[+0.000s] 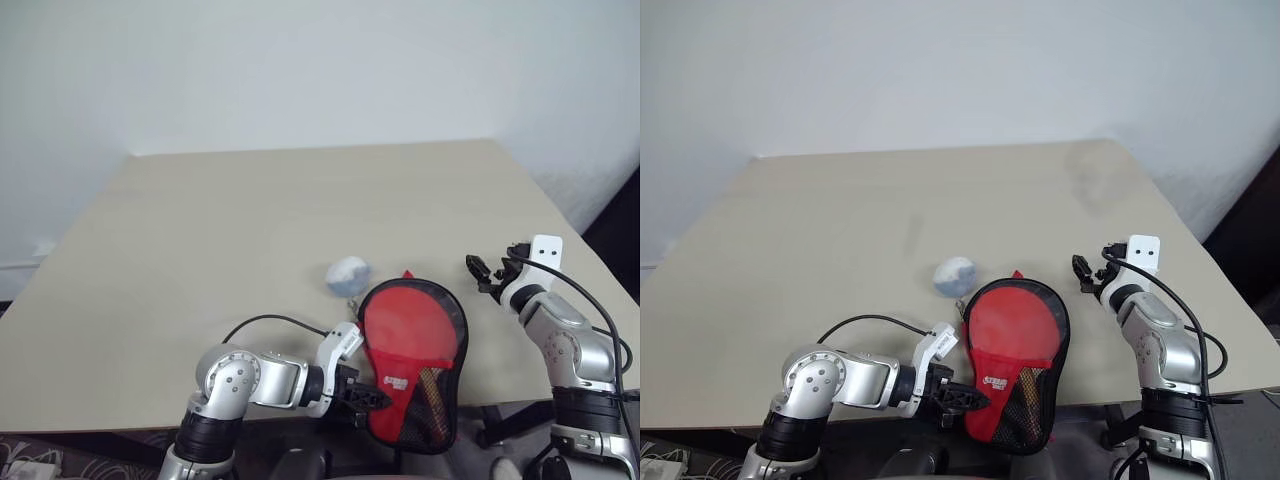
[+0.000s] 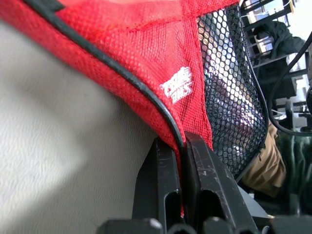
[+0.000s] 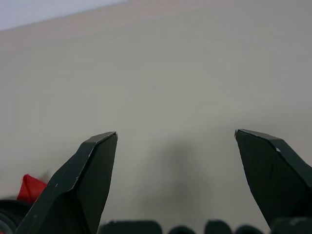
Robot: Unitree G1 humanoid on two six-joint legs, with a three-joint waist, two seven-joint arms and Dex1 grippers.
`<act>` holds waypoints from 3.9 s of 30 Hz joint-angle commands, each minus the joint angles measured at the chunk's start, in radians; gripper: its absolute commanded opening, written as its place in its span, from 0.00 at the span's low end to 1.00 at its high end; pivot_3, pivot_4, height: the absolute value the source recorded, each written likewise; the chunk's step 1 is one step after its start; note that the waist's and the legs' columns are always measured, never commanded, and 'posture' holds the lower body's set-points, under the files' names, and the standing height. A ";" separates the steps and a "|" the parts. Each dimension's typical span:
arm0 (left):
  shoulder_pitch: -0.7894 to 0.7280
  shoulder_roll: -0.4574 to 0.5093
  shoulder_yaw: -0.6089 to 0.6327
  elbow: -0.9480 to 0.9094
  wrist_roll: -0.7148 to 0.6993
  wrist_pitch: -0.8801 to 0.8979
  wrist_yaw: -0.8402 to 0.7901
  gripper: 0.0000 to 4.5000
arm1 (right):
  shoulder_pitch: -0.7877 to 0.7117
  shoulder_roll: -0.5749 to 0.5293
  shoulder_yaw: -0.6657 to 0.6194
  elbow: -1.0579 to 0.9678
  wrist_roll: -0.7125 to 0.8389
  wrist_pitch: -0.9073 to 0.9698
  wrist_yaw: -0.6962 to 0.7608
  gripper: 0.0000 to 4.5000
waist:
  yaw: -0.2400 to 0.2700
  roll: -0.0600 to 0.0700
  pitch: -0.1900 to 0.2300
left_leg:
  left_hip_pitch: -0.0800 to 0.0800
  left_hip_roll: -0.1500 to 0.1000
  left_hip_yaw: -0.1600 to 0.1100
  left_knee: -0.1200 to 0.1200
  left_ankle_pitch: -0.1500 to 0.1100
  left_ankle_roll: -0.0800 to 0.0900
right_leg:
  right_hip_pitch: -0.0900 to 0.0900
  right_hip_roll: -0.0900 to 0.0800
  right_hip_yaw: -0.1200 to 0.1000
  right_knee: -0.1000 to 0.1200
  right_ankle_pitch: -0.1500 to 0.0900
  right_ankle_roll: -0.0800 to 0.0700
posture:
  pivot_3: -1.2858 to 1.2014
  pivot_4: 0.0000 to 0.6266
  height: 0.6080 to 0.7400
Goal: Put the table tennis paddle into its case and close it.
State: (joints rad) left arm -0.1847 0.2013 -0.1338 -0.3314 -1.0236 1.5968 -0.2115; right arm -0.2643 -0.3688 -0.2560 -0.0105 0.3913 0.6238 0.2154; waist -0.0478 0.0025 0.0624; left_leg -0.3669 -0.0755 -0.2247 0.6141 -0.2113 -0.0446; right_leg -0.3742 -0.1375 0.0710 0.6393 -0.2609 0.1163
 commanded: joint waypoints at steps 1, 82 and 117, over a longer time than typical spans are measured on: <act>-0.002 -0.012 0.017 0.024 -0.064 0.018 0.046 0.00 | -0.020 -0.008 -0.018 -0.034 0.006 0.000 0.005 0.93 | 0.000 0.000 0.000 | 0.000 0.000 0.000 0.000 0.000 0.000 | 0.000 0.000 0.000 0.000 0.000 0.000 | 0.52 0.00 1.00; -0.141 0.066 -0.360 0.390 0.769 -1.138 -0.691 0.76 | -0.475 0.175 0.426 0.393 -0.060 0.084 0.506 0.93 | -0.001 -0.002 0.001 | 0.007 0.004 0.017 -0.002 -0.003 0.004 | -0.002 0.002 0.015 0.000 0.002 0.002 | 0.52 0.00 1.00; -0.161 0.042 -0.346 0.428 0.774 -1.091 -0.672 0.76 | -0.530 0.165 0.097 0.659 -0.143 -0.211 0.045 0.00 | 0.000 -0.002 0.000 | 0.007 0.003 0.017 -0.001 -0.003 0.004 | -0.001 0.002 0.015 0.001 0.002 0.001 | 0.52 0.00 1.00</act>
State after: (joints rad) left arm -0.3530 0.2365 -0.4723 0.0579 -0.2825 0.4741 -0.8986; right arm -0.7821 -0.1695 -0.1143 0.6831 0.2506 0.4509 0.2816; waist -0.0481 0.0007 0.0627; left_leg -0.3596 -0.0721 -0.2079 0.6130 -0.2145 -0.0403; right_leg -0.3753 -0.1355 0.0861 0.6401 -0.2589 0.1178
